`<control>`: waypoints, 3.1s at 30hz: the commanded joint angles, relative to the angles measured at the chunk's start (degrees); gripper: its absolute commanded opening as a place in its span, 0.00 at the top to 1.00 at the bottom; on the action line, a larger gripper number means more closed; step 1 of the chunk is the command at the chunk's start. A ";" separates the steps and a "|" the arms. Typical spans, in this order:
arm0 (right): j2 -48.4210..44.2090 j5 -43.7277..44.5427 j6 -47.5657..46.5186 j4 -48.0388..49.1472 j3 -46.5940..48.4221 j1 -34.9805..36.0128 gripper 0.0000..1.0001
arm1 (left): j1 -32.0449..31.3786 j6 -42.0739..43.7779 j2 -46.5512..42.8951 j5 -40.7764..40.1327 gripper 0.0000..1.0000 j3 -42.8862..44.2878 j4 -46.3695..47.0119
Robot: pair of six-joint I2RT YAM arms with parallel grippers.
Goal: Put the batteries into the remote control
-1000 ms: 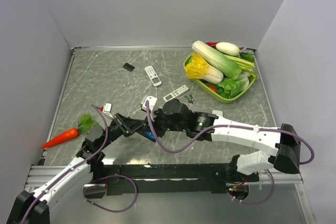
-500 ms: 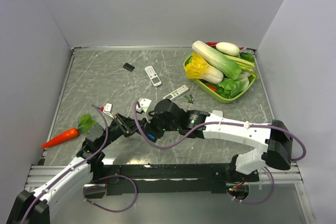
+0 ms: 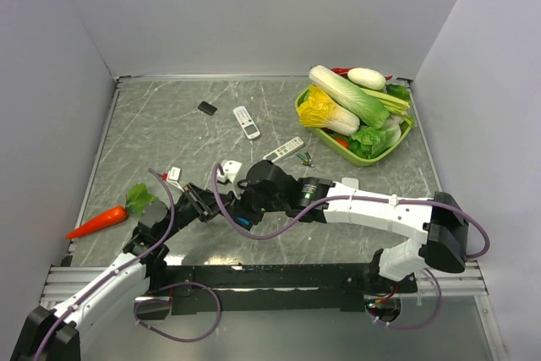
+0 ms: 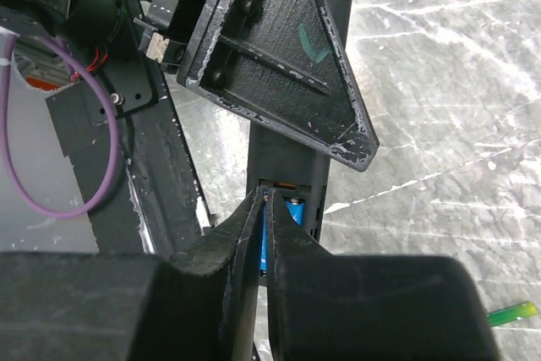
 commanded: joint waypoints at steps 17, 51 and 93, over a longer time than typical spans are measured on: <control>-0.96 1.32 1.47 7.55 -9.00 0.35 0.95 | -0.14 -4.65 -2.61 -0.41 0.99 0.50 5.51; 2.11 5.81 -4.33 8.62 -14.64 2.54 0.99 | -0.14 0.70 -2.97 0.73 0.99 7.35 1.38; -8.86 -2.09 4.81 -1.22 -3.38 -1.76 0.63 | -0.14 15.11 2.92 11.45 0.99 7.97 5.06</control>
